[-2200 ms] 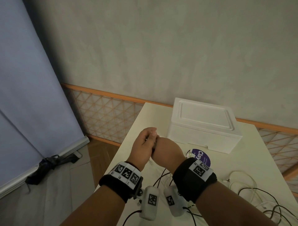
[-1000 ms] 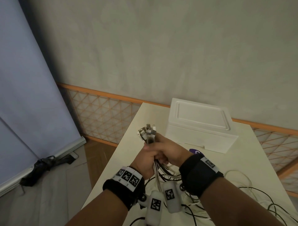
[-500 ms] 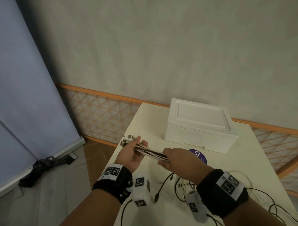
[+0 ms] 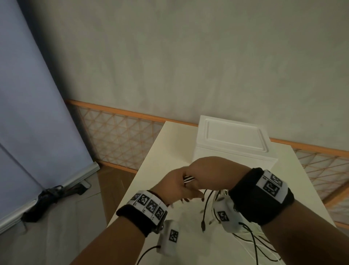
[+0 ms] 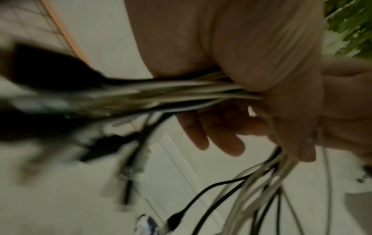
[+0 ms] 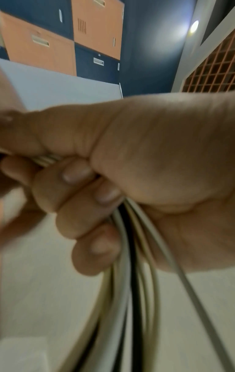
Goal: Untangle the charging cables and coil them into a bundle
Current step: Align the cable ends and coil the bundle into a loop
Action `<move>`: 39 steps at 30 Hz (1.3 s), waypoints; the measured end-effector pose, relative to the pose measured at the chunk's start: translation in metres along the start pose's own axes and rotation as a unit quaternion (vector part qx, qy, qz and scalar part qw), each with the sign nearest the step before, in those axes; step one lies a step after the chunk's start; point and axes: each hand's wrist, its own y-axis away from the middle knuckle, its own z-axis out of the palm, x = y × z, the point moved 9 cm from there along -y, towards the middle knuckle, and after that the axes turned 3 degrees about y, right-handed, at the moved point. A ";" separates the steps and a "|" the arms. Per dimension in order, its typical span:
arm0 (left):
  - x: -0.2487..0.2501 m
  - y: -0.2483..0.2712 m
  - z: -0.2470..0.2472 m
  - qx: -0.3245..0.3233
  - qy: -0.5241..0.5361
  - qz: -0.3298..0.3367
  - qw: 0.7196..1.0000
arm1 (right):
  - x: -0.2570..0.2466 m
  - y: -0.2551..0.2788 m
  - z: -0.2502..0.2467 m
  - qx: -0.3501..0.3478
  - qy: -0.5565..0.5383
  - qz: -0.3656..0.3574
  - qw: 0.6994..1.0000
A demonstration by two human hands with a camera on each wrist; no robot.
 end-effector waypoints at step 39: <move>-0.005 0.002 0.037 -0.151 0.253 -0.129 0.947 | 0.081 0.044 -0.015 0.262 -0.157 0.167 0.938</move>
